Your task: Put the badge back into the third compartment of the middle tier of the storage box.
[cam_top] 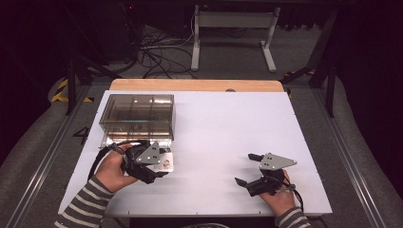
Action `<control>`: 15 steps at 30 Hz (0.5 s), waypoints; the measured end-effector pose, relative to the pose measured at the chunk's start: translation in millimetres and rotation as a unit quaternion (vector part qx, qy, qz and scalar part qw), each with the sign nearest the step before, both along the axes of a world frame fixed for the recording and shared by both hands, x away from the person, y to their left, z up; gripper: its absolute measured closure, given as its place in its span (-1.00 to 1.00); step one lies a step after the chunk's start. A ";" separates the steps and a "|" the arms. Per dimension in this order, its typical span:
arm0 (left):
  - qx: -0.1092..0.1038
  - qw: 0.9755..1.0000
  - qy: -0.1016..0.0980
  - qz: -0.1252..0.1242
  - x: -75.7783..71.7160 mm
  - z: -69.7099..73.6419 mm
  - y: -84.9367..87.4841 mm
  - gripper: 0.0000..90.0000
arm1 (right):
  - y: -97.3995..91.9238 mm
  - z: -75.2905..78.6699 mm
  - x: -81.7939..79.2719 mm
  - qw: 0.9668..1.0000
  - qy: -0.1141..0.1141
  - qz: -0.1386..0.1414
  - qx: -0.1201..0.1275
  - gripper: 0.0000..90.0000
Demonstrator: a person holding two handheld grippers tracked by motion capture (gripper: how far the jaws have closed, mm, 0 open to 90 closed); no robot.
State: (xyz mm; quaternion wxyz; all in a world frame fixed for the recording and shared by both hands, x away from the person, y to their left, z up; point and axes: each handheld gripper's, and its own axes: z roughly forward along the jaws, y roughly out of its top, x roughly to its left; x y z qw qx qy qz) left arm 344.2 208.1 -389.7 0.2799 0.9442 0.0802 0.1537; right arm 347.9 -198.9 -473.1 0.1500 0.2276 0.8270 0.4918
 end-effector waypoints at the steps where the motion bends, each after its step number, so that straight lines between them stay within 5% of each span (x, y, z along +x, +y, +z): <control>1: 0.001 1.000 -0.002 -0.001 0.7 1.0 -0.1 -0.28 | 0.0 0.0 0.0 1.000 0.000 0.000 0.000 -0.96; 15: 0.008 1.000 -0.019 0.008 12.8 16.2 2.7 -0.28 | 0.0 -0.1 0.3 1.000 0.001 0.001 0.002 -0.96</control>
